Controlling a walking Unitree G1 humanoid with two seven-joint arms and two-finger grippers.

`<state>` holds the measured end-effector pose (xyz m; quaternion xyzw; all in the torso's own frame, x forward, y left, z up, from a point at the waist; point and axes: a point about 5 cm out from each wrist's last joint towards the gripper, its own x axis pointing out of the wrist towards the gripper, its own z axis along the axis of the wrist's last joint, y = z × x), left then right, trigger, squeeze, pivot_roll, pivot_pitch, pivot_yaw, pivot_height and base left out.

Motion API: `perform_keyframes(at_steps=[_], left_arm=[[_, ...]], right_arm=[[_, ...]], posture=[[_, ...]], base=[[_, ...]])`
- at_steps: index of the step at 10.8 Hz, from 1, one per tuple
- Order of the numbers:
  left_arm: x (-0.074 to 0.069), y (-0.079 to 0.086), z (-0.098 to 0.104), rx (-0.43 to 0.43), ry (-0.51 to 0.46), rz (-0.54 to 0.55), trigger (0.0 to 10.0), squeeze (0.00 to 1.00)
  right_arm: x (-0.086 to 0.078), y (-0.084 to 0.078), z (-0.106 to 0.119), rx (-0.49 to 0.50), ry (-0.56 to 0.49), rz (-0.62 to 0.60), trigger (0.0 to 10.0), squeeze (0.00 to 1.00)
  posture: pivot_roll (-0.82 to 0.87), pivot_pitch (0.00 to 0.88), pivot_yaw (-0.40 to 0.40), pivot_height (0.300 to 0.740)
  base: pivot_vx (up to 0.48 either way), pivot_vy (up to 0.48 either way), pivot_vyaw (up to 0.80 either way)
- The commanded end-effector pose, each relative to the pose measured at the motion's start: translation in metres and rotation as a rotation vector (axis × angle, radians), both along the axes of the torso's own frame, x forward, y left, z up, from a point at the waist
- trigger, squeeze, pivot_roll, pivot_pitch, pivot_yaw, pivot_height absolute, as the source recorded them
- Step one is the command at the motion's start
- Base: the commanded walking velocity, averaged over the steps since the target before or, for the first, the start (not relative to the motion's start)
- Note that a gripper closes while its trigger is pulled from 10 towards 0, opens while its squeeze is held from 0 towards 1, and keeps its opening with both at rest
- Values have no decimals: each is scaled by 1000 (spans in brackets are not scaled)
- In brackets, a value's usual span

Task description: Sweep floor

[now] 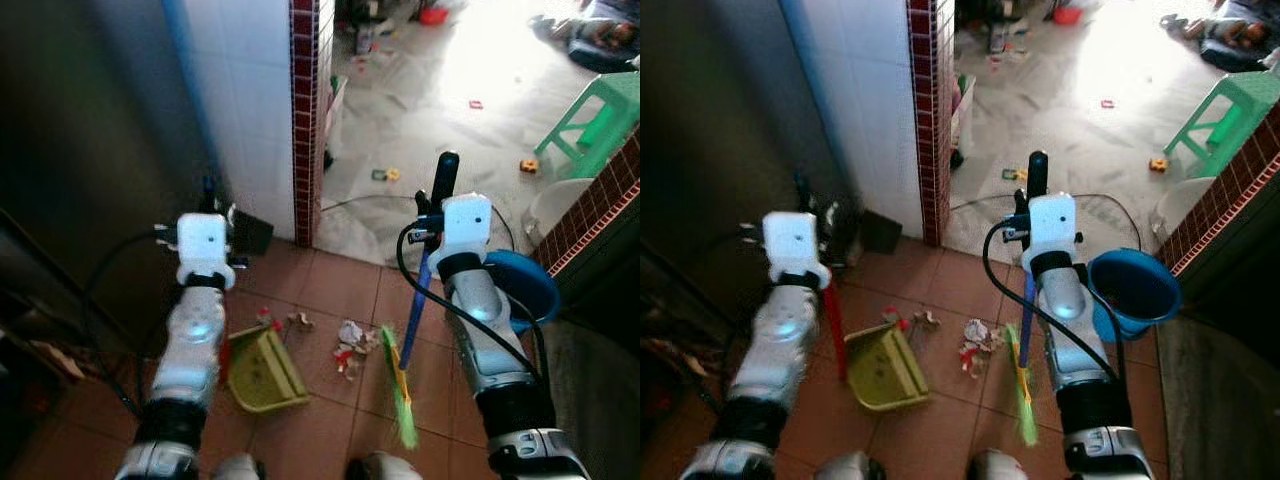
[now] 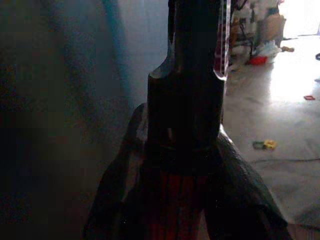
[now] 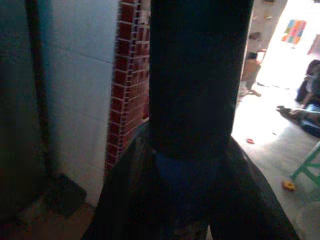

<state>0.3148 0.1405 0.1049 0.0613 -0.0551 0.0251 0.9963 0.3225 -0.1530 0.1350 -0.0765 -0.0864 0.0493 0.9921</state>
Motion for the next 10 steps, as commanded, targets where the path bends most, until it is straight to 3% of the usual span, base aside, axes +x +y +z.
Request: perform_keyframes(at_steps=[1,3,5,7,10], left_arm=[[6,-10,5,-12,-53,-13,10000,0],[7,-20,-17,-14,7,-26,10000,0],[6,-24,-34,-34,69,-25,10000,0],[9,-29,-36,-33,67,-46,10000,0],[11,-30,-37,-32,73,-54,10000,0]], right_arm=[[5,6,20,33,-64,43,10000,0],[8,12,22,131,-33,87,10000,0],[6,23,19,152,-6,168,10000,0],[-1,34,12,175,86,345,10000,0],[-15,43,17,122,145,613,10000,0]], posture=[[-58,111,-31,740],[-70,122,-27,740],[-81,119,-20,740],[-83,104,-14,740],[-89,91,-13,740]], base=[[0,0,0],[0,0,0],[0,0,0],[0,0,0],[0,0,0]])
